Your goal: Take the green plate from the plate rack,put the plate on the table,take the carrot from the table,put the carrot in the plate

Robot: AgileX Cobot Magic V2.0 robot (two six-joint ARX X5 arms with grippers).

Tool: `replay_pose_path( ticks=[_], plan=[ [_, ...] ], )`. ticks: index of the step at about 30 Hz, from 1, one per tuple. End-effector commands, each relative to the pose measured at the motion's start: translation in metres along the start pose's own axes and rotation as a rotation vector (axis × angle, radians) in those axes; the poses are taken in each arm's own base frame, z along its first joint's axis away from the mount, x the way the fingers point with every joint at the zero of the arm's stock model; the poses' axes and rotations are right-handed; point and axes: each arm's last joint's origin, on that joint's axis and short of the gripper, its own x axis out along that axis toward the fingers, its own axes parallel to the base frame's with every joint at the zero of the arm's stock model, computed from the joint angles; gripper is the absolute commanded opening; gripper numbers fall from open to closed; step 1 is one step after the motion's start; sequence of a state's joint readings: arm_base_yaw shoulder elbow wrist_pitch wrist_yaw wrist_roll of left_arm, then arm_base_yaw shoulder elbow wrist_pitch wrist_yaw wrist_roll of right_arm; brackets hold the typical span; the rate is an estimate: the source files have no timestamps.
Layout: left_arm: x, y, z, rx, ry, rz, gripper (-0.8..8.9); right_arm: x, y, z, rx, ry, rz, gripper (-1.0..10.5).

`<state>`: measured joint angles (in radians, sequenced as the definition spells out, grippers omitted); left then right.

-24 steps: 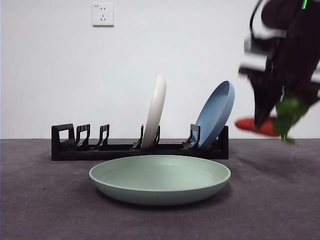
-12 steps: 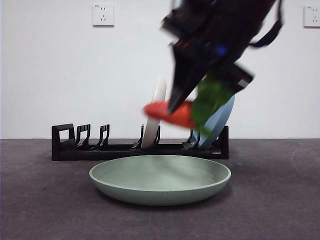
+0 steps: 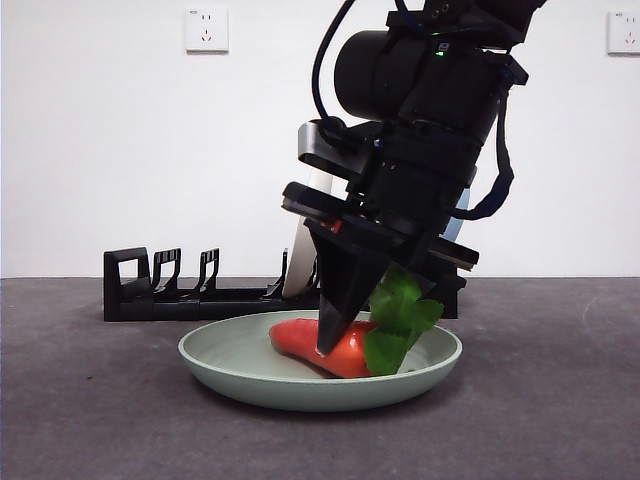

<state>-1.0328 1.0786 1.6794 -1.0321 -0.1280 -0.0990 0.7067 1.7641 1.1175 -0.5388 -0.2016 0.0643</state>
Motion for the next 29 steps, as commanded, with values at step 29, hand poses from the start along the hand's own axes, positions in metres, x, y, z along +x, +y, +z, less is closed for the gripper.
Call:
replay_pose_path(
  ticks=[29],
  plan=[
    [-0.003,0.002,-0.024,0.028,0.243,0.022,2.15,-0.201,0.034,-0.090,-0.029,-0.226,-0.026,4.9]
  ],
)
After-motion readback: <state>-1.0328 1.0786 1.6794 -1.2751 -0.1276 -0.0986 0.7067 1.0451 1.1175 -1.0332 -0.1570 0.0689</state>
